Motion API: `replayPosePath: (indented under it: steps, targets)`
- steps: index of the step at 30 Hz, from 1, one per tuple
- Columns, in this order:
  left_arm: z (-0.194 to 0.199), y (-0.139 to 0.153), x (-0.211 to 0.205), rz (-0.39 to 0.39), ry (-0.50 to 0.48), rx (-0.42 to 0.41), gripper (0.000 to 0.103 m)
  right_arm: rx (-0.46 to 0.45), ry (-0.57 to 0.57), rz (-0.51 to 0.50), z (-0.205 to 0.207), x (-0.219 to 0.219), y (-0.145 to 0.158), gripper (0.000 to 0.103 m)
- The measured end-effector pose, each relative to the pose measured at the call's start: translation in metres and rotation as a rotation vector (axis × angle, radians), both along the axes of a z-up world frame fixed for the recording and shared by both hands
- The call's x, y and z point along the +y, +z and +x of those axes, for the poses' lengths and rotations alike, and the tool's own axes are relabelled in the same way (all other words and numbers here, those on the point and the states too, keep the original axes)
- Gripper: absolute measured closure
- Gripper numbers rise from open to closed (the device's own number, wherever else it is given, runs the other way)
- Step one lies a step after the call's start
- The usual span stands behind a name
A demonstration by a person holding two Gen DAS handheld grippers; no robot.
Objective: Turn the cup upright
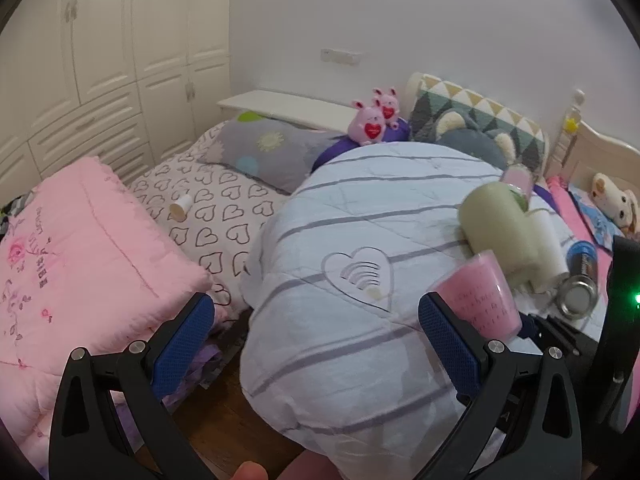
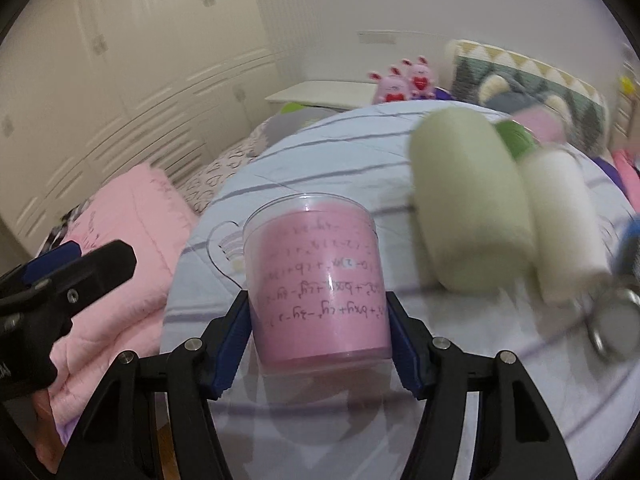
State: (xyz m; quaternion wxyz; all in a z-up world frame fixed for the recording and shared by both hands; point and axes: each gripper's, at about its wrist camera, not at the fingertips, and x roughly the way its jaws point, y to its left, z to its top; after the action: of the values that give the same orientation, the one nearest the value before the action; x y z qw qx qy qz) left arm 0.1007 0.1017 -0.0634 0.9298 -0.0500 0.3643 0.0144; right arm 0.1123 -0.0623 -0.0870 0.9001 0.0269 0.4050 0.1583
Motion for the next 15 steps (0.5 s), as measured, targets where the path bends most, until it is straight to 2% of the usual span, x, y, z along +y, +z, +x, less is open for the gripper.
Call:
replayPosePath:
  steps: [8, 9, 10, 15]
  targets:
    - [-0.02, 0.007, -0.027, 0.035, -0.049, -0.017, 0.0, -0.01, -0.09, 0.019, -0.025, -0.017, 0.007, 0.038]
    - [-0.022, 0.008, -0.028, 0.036, -0.049, -0.018, 0.0, -0.007, -0.088, 0.027, -0.025, -0.019, 0.006, 0.033]
    - [-0.024, 0.009, -0.03, 0.036, -0.048, -0.02, 0.0, -0.012, -0.087, 0.04, -0.027, -0.02, 0.007, 0.021]
    - [-0.039, 0.02, -0.035, 0.035, -0.031, -0.055, 0.0, -0.056, -0.083, 0.072, -0.037, -0.027, 0.019, 0.019]
